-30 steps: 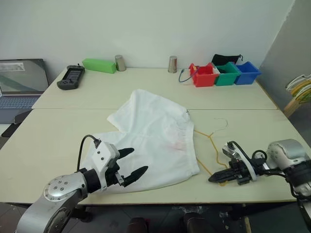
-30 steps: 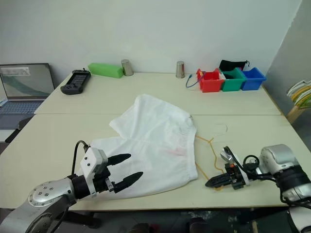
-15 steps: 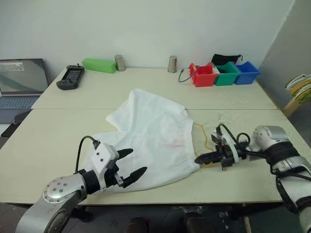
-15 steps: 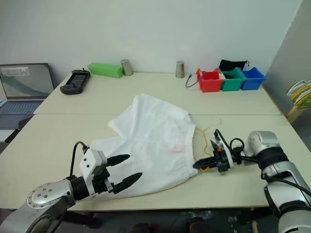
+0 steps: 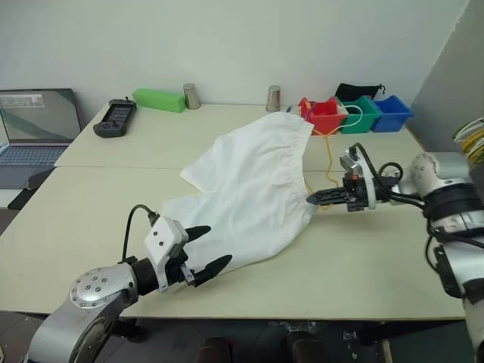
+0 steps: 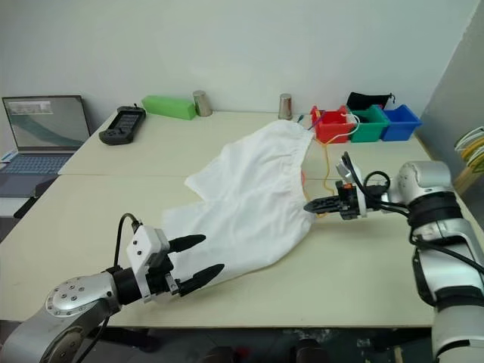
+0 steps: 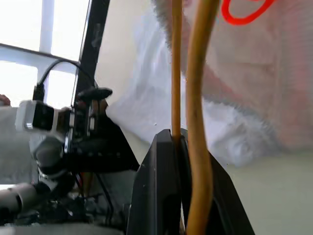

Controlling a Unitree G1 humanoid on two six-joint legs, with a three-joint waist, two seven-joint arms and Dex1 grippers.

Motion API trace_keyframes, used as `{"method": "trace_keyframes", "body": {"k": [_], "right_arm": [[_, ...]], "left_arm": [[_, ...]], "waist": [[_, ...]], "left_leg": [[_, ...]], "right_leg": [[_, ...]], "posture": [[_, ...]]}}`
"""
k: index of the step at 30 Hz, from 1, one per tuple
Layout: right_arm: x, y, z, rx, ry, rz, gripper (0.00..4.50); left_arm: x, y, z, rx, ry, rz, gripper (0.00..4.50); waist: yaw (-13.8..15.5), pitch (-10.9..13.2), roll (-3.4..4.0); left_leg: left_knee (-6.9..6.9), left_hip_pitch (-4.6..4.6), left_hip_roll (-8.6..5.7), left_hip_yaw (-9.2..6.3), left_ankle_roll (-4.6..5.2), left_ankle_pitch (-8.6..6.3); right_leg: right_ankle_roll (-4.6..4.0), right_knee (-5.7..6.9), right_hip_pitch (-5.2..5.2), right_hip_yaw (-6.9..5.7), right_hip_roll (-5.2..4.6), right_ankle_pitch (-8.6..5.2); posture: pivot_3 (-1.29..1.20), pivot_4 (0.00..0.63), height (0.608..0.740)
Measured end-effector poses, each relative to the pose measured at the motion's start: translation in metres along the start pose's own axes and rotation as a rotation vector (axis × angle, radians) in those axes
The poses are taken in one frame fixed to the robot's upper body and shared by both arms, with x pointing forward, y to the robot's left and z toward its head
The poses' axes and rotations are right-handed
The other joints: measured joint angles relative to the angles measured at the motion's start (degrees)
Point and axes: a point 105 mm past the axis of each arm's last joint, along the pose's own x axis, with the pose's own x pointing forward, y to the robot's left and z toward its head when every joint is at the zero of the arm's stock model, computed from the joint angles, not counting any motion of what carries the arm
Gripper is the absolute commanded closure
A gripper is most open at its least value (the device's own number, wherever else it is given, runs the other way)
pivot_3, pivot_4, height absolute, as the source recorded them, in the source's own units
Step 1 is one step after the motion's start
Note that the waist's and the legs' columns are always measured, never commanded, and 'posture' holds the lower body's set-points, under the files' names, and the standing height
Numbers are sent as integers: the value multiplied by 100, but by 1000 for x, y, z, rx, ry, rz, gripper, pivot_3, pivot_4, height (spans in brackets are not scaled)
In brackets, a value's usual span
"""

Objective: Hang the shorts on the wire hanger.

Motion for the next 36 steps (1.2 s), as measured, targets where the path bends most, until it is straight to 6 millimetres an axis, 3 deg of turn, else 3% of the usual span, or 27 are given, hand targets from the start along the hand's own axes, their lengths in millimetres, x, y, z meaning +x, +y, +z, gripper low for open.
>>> {"method": "trace_keyframes", "body": {"k": [6,9,15,22,28,36], "right_arm": [[-6,-27,-40,75,75,-46,4500],[-10,-31,-44,89,73,-54,4500],[-13,-31,-40,59,61,-59,4500],[-3,-38,-17,1,37,-84,4500],[11,-50,-17,36,62,-78,4500],[13,-61,-19,79,87,-108,4500]], "left_arm": [[6,-2,3,9,-11,-27,59],[7,-2,2,13,-12,-29,59],[8,1,1,13,-9,-24,59],[10,0,3,22,-15,-42,59],[9,0,3,33,-21,-39,59],[8,0,0,33,-12,-31,59]], "waist": [[-33,-1,1],[-73,-1,4],[-136,-2,3],[-174,-8,5],[-158,-20,10],[-149,-60,26]], "left_leg": [[3,4,1,5,0,0],[3,8,1,7,0,0],[5,11,0,5,0,0],[4,11,0,3,0,1],[6,9,-1,3,-1,1],[6,10,-2,1,-1,1]], "right_leg": [[0,7,-2,5,1,0],[0,11,-2,7,2,0],[1,12,3,7,3,1],[2,13,2,5,3,2],[-26,14,2,6,2,18],[-28,17,2,5,2,19]], "posture": [[15,49,740],[10,47,740],[5,43,740],[34,21,740],[56,7,740],[70,0,740]]}}
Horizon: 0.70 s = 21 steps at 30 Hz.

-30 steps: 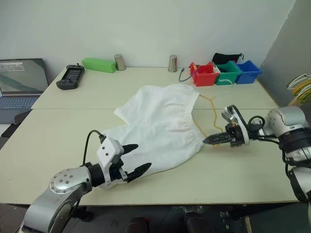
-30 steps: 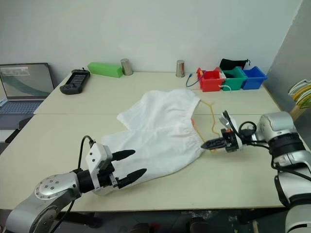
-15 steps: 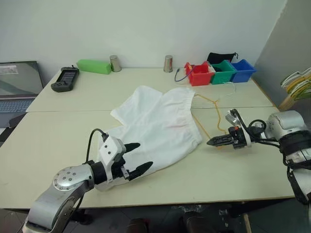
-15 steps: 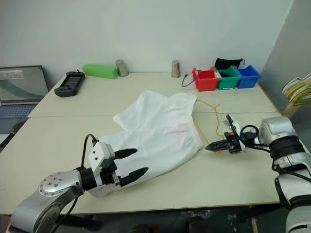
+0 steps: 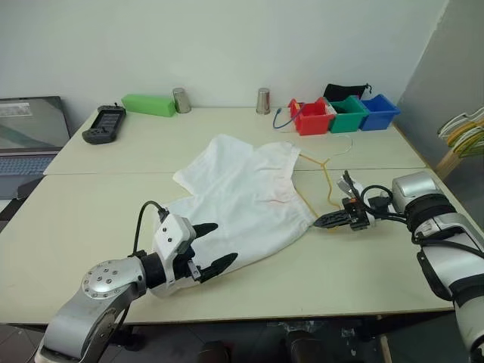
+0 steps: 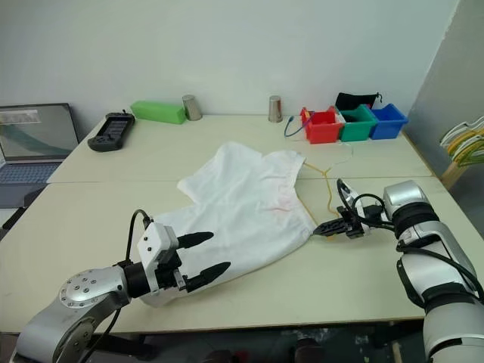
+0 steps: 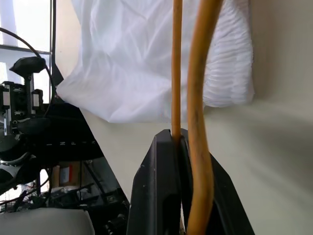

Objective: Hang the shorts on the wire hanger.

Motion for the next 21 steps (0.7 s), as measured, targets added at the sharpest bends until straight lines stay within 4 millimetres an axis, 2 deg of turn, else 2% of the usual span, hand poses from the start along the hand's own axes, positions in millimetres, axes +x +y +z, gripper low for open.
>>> {"method": "trace_keyframes", "body": {"k": [2,6,11,14,16,19,20,21], "right_arm": [[1,0,6,21,-40,1,4500],[-6,8,38,-89,-161,-58,4500],[-17,31,79,-349,-264,-146,4500],[-21,50,100,-572,-290,-222,4500],[-17,68,115,-782,-310,-293,4500],[-2,84,128,-1050,-349,-401,4500],[2,83,131,-1162,-369,-481,4500],[5,78,134,-1222,-389,-557,4500]], "left_arm": [[-1,-1,-2,-5,4,4,59],[-1,1,-1,3,-2,13,59],[-1,4,3,20,-2,3,59],[-8,17,12,12,24,-23,59],[-14,43,43,34,-13,-3,59],[-25,74,109,145,-100,24,59],[-30,83,142,191,-155,18,59],[-34,88,166,218,-201,13,59]], "waist": [[-16,-8,11],[-14,-26,35],[-12,-36,46],[-14,-35,45],[-11,-36,45],[-7,-53,19],[-10,-59,13],[-1,-66,1]], "left_leg": [[1,1,0,4,0,0],[1,3,0,3,0,0],[0,2,0,3,0,0],[0,-4,2,-2,0,1],[3,-11,7,-12,2,1],[2,-11,9,-22,0,2],[2,-11,7,-18,0,2],[2,-16,3,-18,-1,2]], "right_leg": [[-3,1,-1,3,0,2],[-6,4,-1,2,1,4],[-6,5,-2,2,2,4],[-6,11,-9,-2,4,4],[14,14,-13,-12,11,-7],[19,9,-8,-20,15,-10],[17,4,-4,-16,12,-9],[13,-1,-5,-16,9,-6]], "posture": [[67,1,740],[60,4,740],[40,8,740],[37,14,740],[37,13,740],[35,12,740],[36,10,740],[38,7,740]]}}
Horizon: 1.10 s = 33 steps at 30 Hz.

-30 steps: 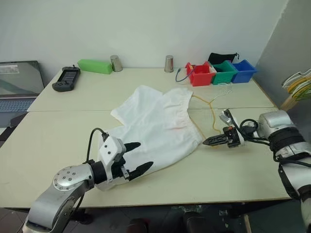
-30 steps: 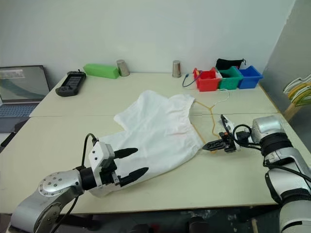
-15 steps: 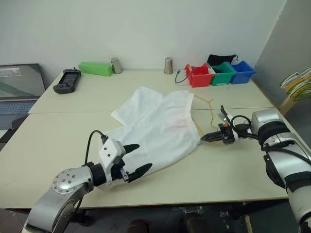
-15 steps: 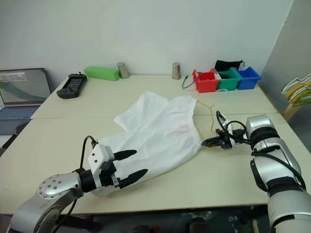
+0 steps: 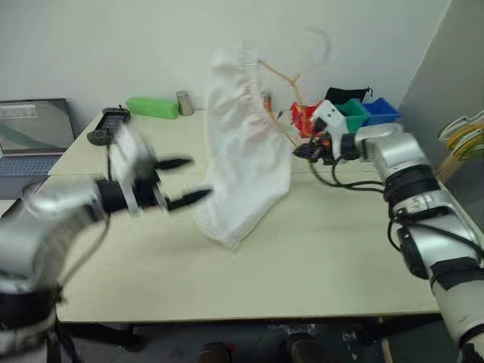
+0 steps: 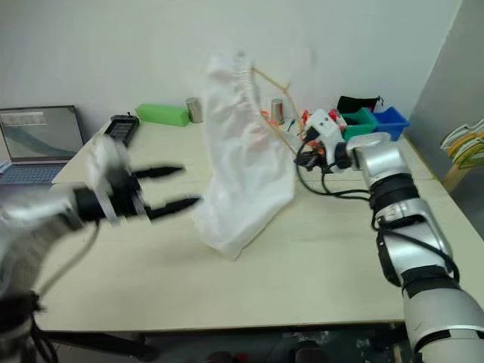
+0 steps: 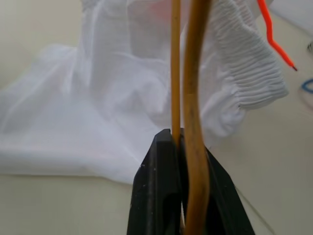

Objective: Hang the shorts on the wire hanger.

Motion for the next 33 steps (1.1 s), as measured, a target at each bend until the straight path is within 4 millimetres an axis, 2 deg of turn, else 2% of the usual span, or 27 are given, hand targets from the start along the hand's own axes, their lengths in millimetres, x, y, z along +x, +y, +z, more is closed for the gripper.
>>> {"method": "trace_keyframes", "body": {"k": [3,5,8,10,12,15,17,21,29,33], "right_arm": [[14,2,-12,-196,8,-146,4500],[17,0,-16,-284,22,-208,4500],[17,-4,-10,-359,7,-263,4500],[19,-3,-9,-382,1,-279,4500],[20,0,-10,-404,-5,-288,4500],[21,11,-9,-444,-19,-284,4500],[20,19,-5,-494,-26,-284,4500],[20,34,6,-546,-32,-274,4500],[8,37,11,-591,49,-270,4500],[5,40,5,-581,89,-256,4500]], "left_arm": [[-4,28,59,82,-127,16,59],[-3,42,66,152,-107,23,59],[4,59,39,204,22,16,59],[10,69,14,230,115,3,59],[14,74,5,272,163,-20,59],[20,87,0,379,215,-8,59],[33,92,-1,431,216,-11,59],[59,86,-8,494,222,-87,59],[64,72,-36,555,354,-252,59],[71,75,-28,578,345,-231,59]], "waist": [[-22,-7,-5],[-43,-10,0],[-69,-12,3],[-121,-12,3],[-157,-13,2],[-181,-13,2],[-188,-14,1],[-230,-14,0],[-540,-14,0],[-662,-14,0]], "left_leg": [[-2,-9,-11,13,-3,2],[-10,-10,-12,19,-19,11],[-11,-33,-3,11,-43,25],[-5,-53,0,1,-46,27],[1,-71,-1,0,-50,29],[3,-73,-3,3,-46,27],[4,-76,-4,1,-40,24],[13,-77,-5,1,-32,20],[39,-77,-5,-7,-26,17],[84,-89,-8,-17,-19,12]], "right_leg": [[-19,0,-13,11,-13,13],[-20,4,-25,14,-16,14],[-24,18,-58,9,-5,16],[-26,30,-75,4,-2,17],[-26,35,-89,3,-3,17],[-25,35,-91,4,-5,17],[-25,36,-92,3,-6,17],[-24,44,-92,4,-6,17],[-23,75,-92,1,-7,16],[-20,100,-91,-3,-7,16]], "posture": [[37,6,740],[33,5,740],[23,1,740],[23,1,740],[-2,0,740],[-24,0,740],[-45,0,740],[-79,0,740],[-123,0,740],[-128,0,740]]}}
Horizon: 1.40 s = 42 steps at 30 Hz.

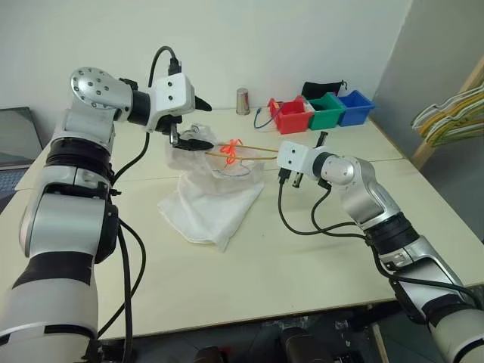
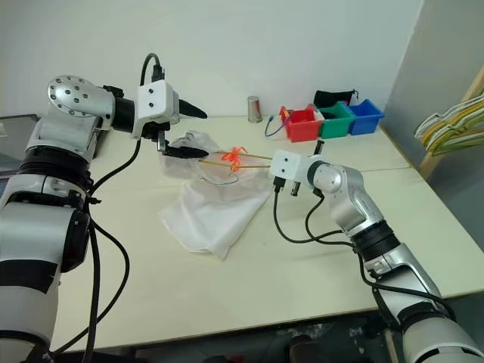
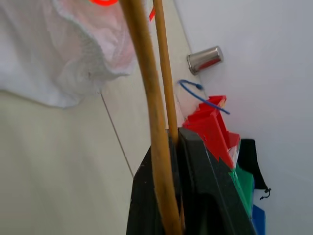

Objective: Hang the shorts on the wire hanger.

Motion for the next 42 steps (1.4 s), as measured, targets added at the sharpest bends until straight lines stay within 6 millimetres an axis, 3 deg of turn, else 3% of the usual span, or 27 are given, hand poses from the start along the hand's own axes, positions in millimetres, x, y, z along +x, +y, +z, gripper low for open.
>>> {"method": "trace_keyframes", "body": {"k": [6,9,13,19,28,42], "right_arm": [[-1,8,-6,12,14,22,4500],[0,10,-12,21,30,31,4500],[3,13,-27,36,70,50,4500],[4,9,-23,35,52,45,4500],[10,15,-13,64,21,67,4500],[23,32,12,74,-32,137,4500]], "left_arm": [[-3,29,25,26,-82,166,59],[-11,30,30,30,-97,137,59],[-27,18,17,24,-42,48,59],[-30,-4,-12,-19,64,-58,59],[-36,-4,-22,36,149,-48,59],[-33,-22,-39,92,233,-152,59]], "waist": [[-139,0,0],[-194,0,0],[-309,0,0],[-299,0,0],[-286,-1,0],[-287,-1,-2]], "left_leg": [[9,4,-2,0,1,1],[5,7,-1,1,1,1],[2,7,0,-1,1,1],[6,5,0,-4,1,1],[6,7,-1,-4,1,1],[7,6,0,-8,1,1]], "right_leg": [[15,2,5,4,1,8],[14,3,4,6,3,8],[14,3,3,6,3,8],[14,6,3,3,3,8],[14,9,4,4,0,8],[13,11,4,0,-1,9]], "posture": [[-123,0,740],[-113,0,740],[-107,0,740],[-102,0,740],[-105,0,740],[-95,0,740]]}}
